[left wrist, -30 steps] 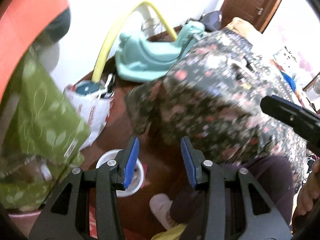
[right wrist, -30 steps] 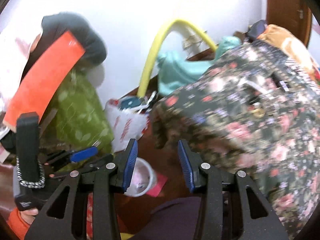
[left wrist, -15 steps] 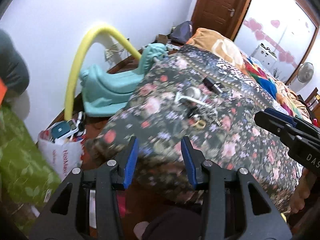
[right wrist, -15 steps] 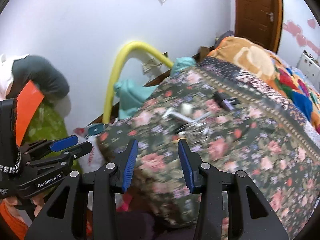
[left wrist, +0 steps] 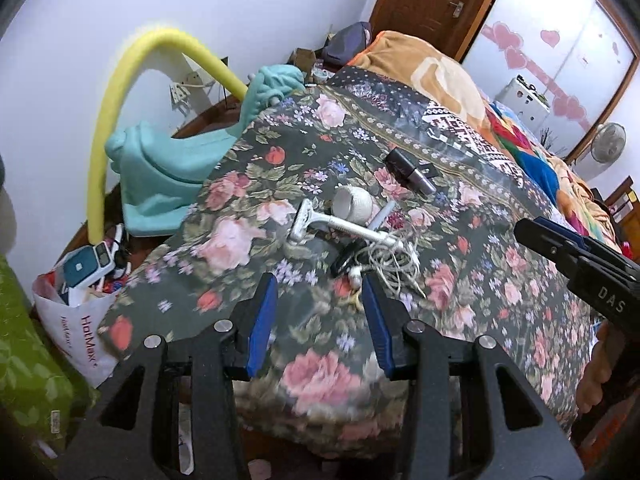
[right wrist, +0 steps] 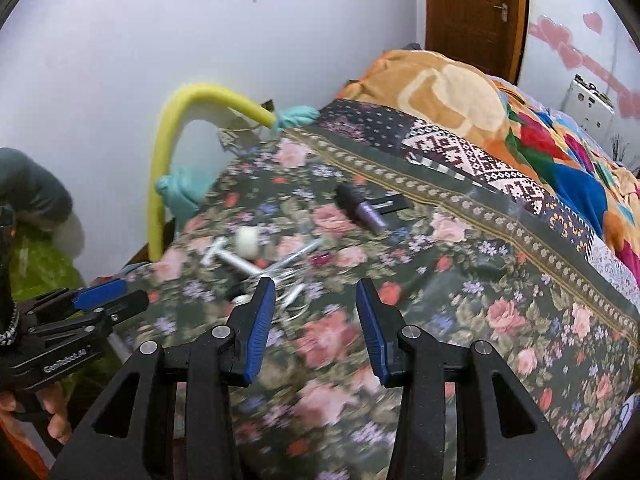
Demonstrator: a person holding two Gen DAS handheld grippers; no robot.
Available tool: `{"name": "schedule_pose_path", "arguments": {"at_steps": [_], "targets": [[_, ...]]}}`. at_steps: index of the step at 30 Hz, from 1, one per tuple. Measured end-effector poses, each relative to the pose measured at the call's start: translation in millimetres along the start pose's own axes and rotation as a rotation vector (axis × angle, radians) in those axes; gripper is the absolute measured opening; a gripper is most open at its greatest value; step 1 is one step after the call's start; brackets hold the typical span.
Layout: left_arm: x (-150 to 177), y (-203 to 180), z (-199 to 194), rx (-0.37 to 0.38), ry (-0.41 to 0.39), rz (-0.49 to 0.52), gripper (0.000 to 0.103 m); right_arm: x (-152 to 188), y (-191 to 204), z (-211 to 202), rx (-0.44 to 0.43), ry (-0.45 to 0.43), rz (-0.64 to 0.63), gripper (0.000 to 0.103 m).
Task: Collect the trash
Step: 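Grasp the purple lipstick tube with the right tool, then grasp the silver razor with the left tool while the right tool holds the purple tube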
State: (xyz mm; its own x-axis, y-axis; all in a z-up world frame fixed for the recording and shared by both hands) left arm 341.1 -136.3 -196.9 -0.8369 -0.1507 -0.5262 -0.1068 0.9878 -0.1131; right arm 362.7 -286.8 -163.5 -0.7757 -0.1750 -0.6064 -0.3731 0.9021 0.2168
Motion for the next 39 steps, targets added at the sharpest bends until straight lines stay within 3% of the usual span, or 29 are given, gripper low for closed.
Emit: {"name": "schedule_pose_path", "arguments": {"at_steps": [16, 25, 31, 34, 39], "targets": [[-33, -13, 65, 0.003, 0.005, -0.026, 0.043, -42, -55, 106, 0.019, 0.090, 0.001, 0.038], [-32, -25, 84, 0.028, 0.015, -0.037, 0.043, -46, -73, 164, 0.033, 0.163, 0.011, 0.038], [-33, -32, 89, 0.004, 0.007, -0.035, 0.043, -43, -75, 188, 0.051, 0.198, -0.005, 0.038], [-34, -31, 91, -0.004, 0.005, -0.067, 0.043, -41, -69, 189, 0.038, 0.192, -0.022, 0.021], [-27, -29, 93, -0.043, 0.013, -0.086, 0.037, -28, -58, 175, -0.012, 0.183, 0.000, 0.020]]}}
Point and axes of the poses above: each gripper's, at about its wrist camera, not at the fingertips, and z roughly the way its jaws point, y to its left, x to its underside, the point moved 10 cm from there along z, roughly the way its jaws point, and after that the axes turned 8 degrees about -x, right-handed, at the moved point
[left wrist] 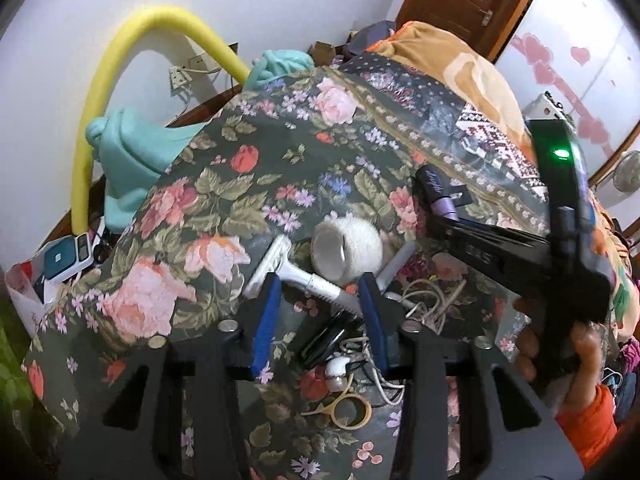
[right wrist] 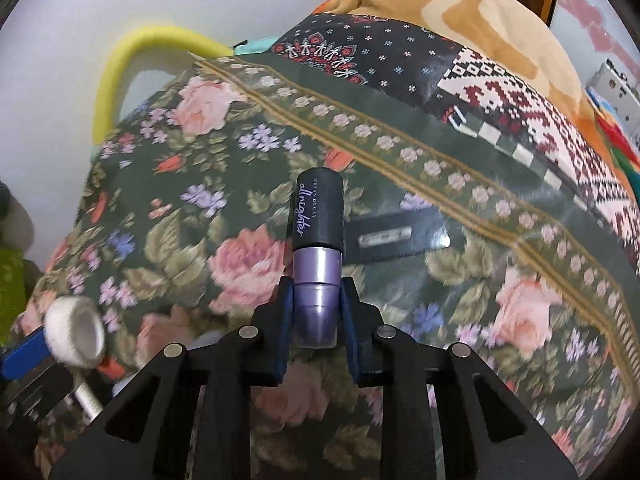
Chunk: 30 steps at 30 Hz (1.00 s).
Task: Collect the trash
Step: 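Grasp the silver razor with the left tool while the right tool holds the purple tube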
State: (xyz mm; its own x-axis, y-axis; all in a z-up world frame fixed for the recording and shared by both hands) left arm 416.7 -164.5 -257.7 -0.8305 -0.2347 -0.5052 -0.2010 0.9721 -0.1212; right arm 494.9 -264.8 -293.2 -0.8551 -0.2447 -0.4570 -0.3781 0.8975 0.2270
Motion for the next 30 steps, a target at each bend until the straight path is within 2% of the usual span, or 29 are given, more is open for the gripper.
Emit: {"name": "schedule_pose_path", "arguments": {"at_steps": [5, 8, 12, 14, 15, 19, 21, 23, 24, 27, 30], "targets": [[10, 2, 8, 0.027, 0.050, -0.074, 0.035, 28, 11, -25, -0.034, -0.015, 0.003, 0.020], [9, -1, 9, 0.056, 0.073, -0.112, 0.025, 42, 13, -40, -0.045, -0.020, 0.013, 0.020], [5, -2, 9, 0.080, 0.091, -0.158, 0.019, 59, 12, -63, -0.055, -0.031, 0.023, 0.020], [2, -3, 3, 0.092, 0.084, -0.155, 0.011, 66, 11, -78, -0.062, -0.043, 0.025, 0.020], [0, -5, 0, 0.099, 0.081, -0.145, 0.000, 68, 11, -83, -0.065, -0.047, 0.026, 0.020], [-2, -14, -18, 0.093, 0.059, -0.081, 0.000, 75, 17, -112, -0.076, -0.076, 0.026, 0.020], [-1, -18, -25, 0.096, 0.053, -0.065, 0.000, 56, 18, -99, -0.077, -0.087, 0.023, 0.020], [-1, -22, -32, 0.117, 0.053, -0.058, 0.000, 60, 21, -112, -0.085, -0.100, 0.024, 0.020], [-1, -23, -35, 0.119, 0.053, -0.048, 0.000, 52, 20, -106, -0.086, -0.102, 0.023, 0.020], [-3, -20, -37, 0.067, 0.057, -0.013, 0.002, 52, 22, -116, -0.079, -0.124, 0.015, 0.020], [-5, -20, -27, 0.067, 0.098, -0.032, 0.006, 56, 23, -122, -0.096, -0.136, 0.028, 0.020]]}}
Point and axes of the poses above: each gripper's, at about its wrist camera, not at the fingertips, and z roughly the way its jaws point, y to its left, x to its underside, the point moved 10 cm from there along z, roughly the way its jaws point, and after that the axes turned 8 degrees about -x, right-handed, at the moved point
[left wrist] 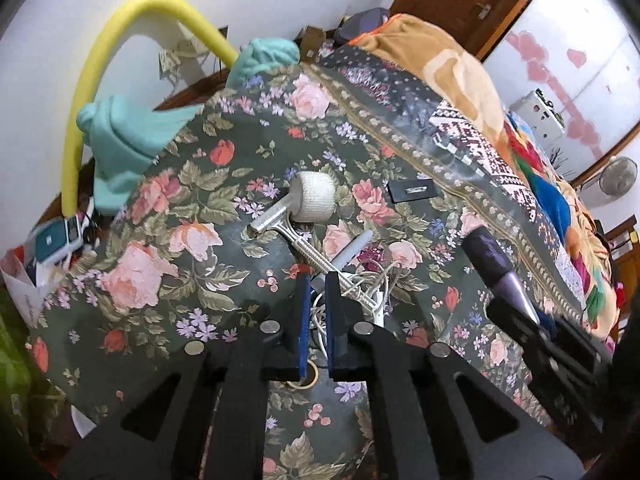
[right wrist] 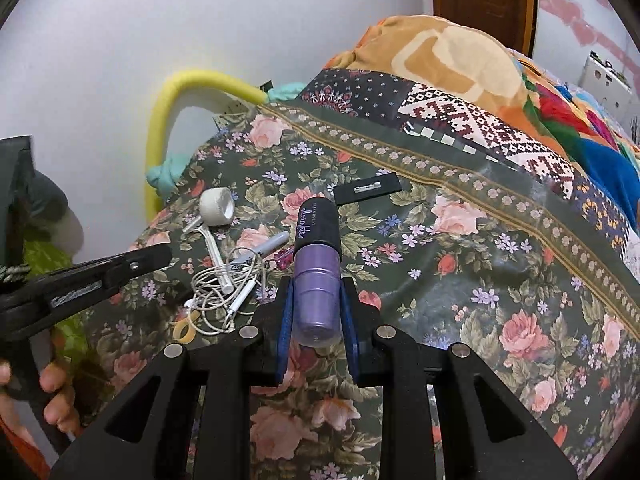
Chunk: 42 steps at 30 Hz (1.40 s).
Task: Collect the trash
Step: 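Grasp the silver razor with the left tool while the right tool holds the purple tube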
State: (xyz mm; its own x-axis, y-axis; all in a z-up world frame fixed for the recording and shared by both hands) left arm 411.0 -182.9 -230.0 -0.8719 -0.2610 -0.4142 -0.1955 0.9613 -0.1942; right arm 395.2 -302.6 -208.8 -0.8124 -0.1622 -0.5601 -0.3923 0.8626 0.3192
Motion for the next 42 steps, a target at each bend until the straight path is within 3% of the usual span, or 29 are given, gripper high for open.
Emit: {"name": "schedule_pose_path", "arguments": {"at_steps": [2, 8, 16, 20, 28, 36, 40, 42], "targets": [[-2, 0, 11, 0.004, 0.028, -0.023, 0.011, 1, -1, 1, -0.006, -0.001, 0.008, 0.020], [-2, -7, 46, 0.044, 0.129, -0.115, 0.012, 9, -13, 10, 0.013, 0.020, 0.006, 0.020], [-2, -8, 71, 0.086, 0.166, -0.231, 0.015, 21, -29, 16, 0.006, 0.041, 0.040, 0.020], [-5, -12, 74, 0.072, 0.162, -0.215, 0.010, 24, -29, 15, 0.004, 0.042, 0.045, 0.020], [-13, -26, 38, 0.001, 0.015, -0.047, 0.008, 22, -17, -5, -0.006, 0.012, 0.031, 0.020], [-24, -38, -20, 0.038, -0.123, 0.049, 0.008, 10, -1, -33, -0.017, -0.039, 0.024, 0.020], [-24, -39, -54, 0.091, -0.216, 0.084, 0.008, 5, 11, -50, -0.018, -0.072, 0.003, 0.020], [-20, -39, -60, 0.123, -0.223, 0.098, 0.008, 4, 15, -54, -0.022, -0.081, 0.000, 0.020]]}}
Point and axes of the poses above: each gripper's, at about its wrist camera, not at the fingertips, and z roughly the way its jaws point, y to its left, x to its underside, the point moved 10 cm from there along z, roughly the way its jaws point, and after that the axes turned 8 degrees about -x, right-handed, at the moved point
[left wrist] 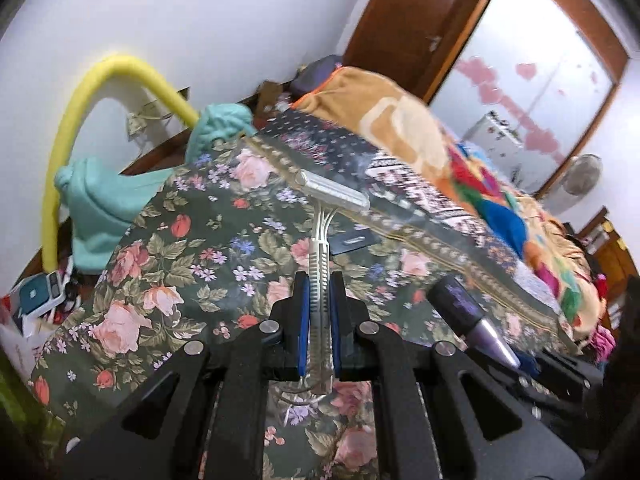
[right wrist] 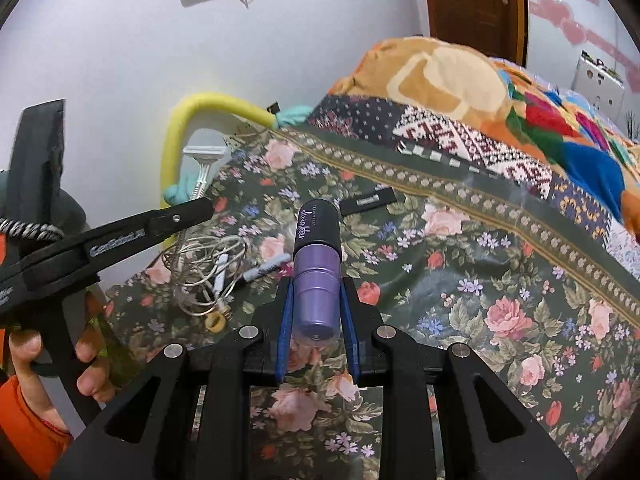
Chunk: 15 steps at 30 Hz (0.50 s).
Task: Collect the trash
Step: 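Grasp the silver razor with the left tool while the right tool holds the purple tube, then carry the razor with the left tool over the bin and open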
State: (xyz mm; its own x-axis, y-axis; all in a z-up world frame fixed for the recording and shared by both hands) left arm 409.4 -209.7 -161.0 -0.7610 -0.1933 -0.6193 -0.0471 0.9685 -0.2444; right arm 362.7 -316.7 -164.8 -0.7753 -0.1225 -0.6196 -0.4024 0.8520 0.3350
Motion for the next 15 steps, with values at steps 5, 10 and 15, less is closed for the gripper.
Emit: {"name": "schedule_pose_path", "arguments": {"at_steps": [5, 10, 15], "targets": [[33, 18, 25, -0.030, 0.106, 0.024, 0.008, 2, 5, 2, -0.015, 0.007, 0.003, 0.020], [51, 52, 51, -0.090, 0.138, -0.020, 0.008, 11, 5, 17, -0.019, 0.042, 0.002, 0.020], [36, 67, 60, -0.119, 0.092, -0.039, 0.008, 16, 1, 31, -0.014, 0.067, 0.003, 0.020]]}}
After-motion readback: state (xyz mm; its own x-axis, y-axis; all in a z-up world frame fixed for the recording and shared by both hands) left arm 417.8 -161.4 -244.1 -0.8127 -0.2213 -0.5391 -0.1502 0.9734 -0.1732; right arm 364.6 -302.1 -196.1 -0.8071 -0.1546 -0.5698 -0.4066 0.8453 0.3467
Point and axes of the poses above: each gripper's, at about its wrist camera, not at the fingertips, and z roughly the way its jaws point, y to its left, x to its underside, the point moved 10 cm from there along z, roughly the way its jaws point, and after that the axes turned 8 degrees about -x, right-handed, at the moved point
